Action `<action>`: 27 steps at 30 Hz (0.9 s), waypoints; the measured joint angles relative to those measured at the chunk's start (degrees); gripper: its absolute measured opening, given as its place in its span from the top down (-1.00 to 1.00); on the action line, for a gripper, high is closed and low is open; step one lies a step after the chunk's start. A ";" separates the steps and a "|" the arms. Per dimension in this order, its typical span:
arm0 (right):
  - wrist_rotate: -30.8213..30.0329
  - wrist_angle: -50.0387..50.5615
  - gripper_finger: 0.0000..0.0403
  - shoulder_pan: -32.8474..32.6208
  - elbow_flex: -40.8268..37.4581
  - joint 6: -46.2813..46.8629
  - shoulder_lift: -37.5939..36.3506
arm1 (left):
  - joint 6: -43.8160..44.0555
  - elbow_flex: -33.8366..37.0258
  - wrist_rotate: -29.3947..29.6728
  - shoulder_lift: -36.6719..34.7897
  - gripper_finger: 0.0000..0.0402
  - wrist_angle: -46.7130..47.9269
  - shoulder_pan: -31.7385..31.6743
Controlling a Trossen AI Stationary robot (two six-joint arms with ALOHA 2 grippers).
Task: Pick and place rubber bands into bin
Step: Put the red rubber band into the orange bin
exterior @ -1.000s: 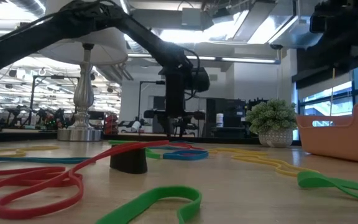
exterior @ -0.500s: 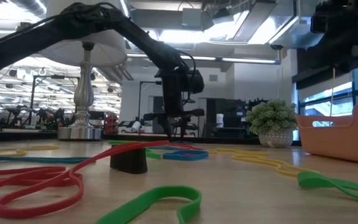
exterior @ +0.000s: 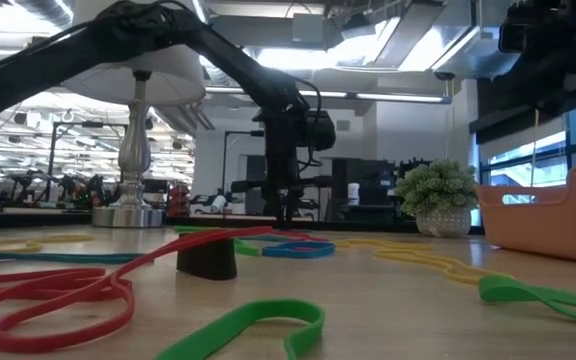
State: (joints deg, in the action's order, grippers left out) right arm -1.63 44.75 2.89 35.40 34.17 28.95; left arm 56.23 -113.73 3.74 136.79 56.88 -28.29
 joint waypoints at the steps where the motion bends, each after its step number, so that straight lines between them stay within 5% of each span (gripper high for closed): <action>1: 0.00 0.00 0.33 -0.02 0.00 0.00 0.00 | -0.44 0.00 0.72 0.00 0.97 0.20 0.26; 27: 0.42 0.02 0.33 -0.03 0.00 -4.85 0.02 | -1.95 -0.33 17.44 -10.12 0.99 1.64 10.99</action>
State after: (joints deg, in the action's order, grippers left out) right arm -1.21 44.77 2.86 35.40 29.32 28.97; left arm 54.28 -114.06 21.19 126.67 58.52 -17.30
